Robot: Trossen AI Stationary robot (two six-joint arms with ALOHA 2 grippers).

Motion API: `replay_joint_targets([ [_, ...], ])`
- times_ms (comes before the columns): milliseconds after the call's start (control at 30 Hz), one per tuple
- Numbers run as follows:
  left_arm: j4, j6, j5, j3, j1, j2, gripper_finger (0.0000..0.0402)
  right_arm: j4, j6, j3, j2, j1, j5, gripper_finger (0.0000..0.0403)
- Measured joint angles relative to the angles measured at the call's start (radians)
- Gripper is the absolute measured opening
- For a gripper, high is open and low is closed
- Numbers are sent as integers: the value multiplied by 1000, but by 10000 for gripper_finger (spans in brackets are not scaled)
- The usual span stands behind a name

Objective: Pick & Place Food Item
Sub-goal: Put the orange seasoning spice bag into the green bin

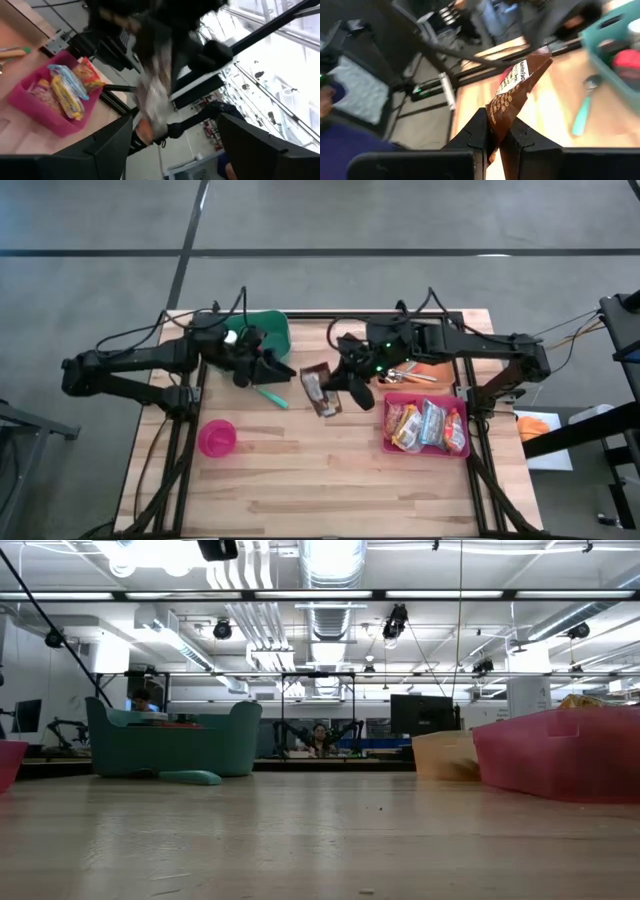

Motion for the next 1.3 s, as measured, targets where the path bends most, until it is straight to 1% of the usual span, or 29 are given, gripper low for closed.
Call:
replay_joint_targets([
  [67, 1, 6, 32, 0, 29, 2, 293, 9, 5, 0, 16, 10, -31, 19],
  [133, 1, 6, 69, 1, 50, 6, 293, 10, 5, 0, 30, 22, -37, 19],
  [267, -35, 33, 168, 29, 55, 40, 293, 47, 2, 3, 64, 32, -81, 19],
  [367, -99, 92, 239, 75, 48, 88, 293, 112, 5, 3, 85, 34, -110, 19],
  [500, -194, 194, 320, 148, 44, 141, 293, 132, 7, 3, 97, 35, -130, 19],
  [700, -262, 300, 396, 221, 31, 195, 293, 154, 6, 7, 96, 35, -131, 19],
  [900, -265, 307, 430, 241, 26, 235, 284, 206, 6, 12, 94, 35, -131, 19],
  [1000, -265, 306, 443, 242, 22, 248, 263, 210, 6, 11, 94, 35, -131, 19],
  [1100, -265, 302, 454, 242, 20, 258, 229, 218, 6, 11, 94, 35, -131, 19],
  [1200, -267, 299, 456, 242, 20, 260, 184, 215, 6, 11, 94, 35, -130, 19],
  [1300, -260, 279, 458, 243, 20, 257, 126, 214, 6, 9, 94, 34, -130, 19],
])
